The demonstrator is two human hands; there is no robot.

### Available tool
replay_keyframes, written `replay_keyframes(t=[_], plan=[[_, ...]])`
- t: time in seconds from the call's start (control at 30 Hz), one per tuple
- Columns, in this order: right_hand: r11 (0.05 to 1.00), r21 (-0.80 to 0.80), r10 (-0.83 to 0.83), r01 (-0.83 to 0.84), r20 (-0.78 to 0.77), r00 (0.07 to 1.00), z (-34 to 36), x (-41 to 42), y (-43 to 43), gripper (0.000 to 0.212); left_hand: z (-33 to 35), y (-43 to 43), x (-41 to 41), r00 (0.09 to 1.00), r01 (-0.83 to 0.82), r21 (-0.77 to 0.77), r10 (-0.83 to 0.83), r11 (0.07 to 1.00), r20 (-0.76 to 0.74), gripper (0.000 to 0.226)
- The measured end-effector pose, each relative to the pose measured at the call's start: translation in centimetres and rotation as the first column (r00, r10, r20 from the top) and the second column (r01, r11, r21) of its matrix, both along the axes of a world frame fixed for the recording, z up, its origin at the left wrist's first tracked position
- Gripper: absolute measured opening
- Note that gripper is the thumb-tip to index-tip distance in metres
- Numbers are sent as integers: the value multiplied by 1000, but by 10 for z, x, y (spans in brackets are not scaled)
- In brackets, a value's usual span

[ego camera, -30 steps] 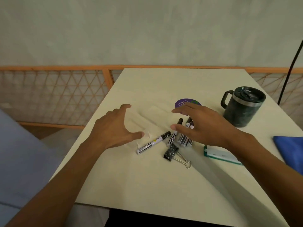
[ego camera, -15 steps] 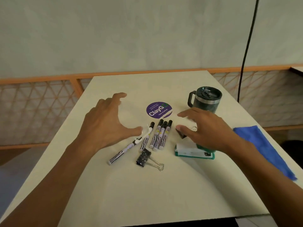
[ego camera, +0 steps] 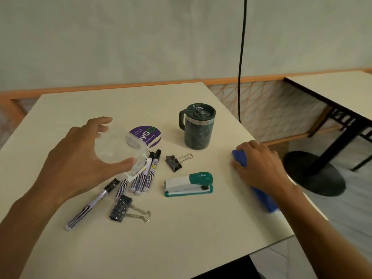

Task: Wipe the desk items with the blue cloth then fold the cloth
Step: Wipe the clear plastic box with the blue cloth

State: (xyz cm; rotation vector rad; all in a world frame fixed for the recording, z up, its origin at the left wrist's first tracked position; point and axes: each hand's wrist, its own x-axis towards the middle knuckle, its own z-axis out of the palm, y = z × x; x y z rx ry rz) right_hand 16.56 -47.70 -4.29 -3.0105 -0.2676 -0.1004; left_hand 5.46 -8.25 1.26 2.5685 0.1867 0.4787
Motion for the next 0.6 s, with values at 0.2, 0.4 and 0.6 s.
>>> replay_keyframes(t=[0.2,0.4,0.6], plan=[[994,83,-73,67,71,995,-16,2,-3,31,0,-1,1,1000,13,-14,-13,1000,28,104],[959,266,-122,102,63,990,-13,3,-7,11,-4,2,4,996,23,-37,-20,999,81,102],[877,462,-173,133,45,984,7,-14,-4,16,-18,15,9,989,72,-190,-46,979,139,100]])
